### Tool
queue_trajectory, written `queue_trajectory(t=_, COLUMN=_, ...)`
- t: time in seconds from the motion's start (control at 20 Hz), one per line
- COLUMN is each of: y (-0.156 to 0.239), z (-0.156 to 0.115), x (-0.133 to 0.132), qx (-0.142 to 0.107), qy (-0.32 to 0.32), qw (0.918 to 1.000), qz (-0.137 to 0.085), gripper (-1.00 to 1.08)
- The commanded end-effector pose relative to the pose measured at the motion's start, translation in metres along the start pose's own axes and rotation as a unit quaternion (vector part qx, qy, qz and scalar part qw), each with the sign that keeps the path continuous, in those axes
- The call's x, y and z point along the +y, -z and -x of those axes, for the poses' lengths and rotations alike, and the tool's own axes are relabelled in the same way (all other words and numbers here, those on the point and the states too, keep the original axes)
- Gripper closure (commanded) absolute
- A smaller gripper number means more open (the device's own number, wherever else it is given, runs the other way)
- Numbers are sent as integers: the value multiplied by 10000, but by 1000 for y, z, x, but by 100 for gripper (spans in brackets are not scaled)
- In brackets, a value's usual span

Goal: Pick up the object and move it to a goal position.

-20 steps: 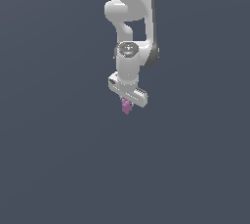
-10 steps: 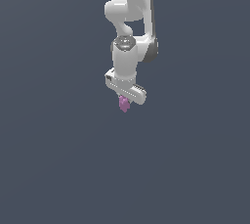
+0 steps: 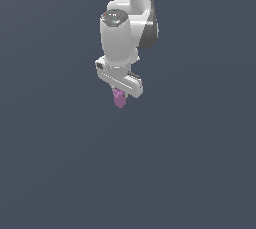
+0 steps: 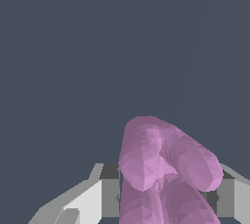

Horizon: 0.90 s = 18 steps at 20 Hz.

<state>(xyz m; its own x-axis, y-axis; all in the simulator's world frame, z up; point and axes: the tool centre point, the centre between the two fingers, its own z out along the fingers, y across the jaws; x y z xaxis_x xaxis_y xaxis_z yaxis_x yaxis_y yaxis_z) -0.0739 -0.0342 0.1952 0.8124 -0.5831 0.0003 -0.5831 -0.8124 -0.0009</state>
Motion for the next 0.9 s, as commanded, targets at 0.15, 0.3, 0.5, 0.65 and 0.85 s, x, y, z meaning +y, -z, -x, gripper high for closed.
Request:
queue_trajectory(t=0.15, y=55, z=-21, x=16, qx=1, qy=0, qw=10000, qz=-1, gripper=108)
queue_trajectory(t=0.3, y=84, z=-33, x=25, qx=-2, qy=-3, qw=10000, qz=-1, gripper=108)
queue_trajectory(t=0.5, y=124, z=-49, x=36, qx=-2, qy=-3, qw=10000, qz=-1, gripper=108)
queue_trajectory(t=0.65, y=153, z=-61, x=44, qx=-2, qy=-3, qw=10000, qz=-1, gripper=108)
queue_trajectory(t=0.85, y=188, z=-75, x=54, qx=-2, qy=-3, qw=10000, qz=-1, gripper=108)
